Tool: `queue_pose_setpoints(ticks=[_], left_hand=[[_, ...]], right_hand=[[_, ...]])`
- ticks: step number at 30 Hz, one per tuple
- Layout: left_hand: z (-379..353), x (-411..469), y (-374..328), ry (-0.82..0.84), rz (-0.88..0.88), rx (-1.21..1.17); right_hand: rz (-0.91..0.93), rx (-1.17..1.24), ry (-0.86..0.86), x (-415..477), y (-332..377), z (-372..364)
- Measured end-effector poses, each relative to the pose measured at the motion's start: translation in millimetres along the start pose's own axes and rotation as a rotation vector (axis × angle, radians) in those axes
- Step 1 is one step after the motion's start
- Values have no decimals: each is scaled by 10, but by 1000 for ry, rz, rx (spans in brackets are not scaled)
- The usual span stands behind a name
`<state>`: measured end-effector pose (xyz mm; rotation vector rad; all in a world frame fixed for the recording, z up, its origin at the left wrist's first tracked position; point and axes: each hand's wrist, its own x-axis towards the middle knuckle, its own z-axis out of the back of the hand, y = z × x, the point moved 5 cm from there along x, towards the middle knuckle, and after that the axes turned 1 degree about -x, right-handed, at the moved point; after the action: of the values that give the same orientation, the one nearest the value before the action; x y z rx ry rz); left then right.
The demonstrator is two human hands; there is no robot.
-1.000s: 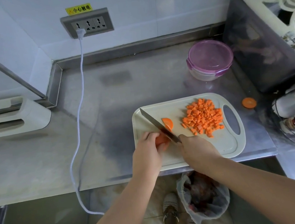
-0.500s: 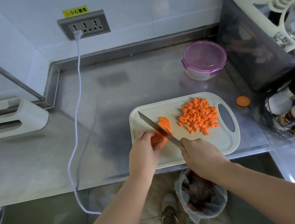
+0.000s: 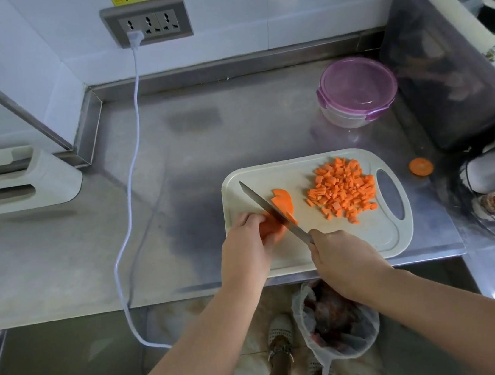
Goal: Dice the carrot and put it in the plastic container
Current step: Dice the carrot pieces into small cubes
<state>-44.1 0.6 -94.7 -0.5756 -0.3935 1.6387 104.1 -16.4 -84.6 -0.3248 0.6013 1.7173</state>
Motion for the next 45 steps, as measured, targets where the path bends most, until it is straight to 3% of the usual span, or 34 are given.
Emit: queue_pose_setpoints(ticks=[8,16,45], left_hand=[[-25,13,21,33,-7,21],[35,-41,4,-5,-18,-49],[10,-37,10,-39,-21,-31]], right_hand=[[-64,43,38,192,58,-18],[-29,180,-72,63,-28,133],[29,22,-50,-56,50,62]])
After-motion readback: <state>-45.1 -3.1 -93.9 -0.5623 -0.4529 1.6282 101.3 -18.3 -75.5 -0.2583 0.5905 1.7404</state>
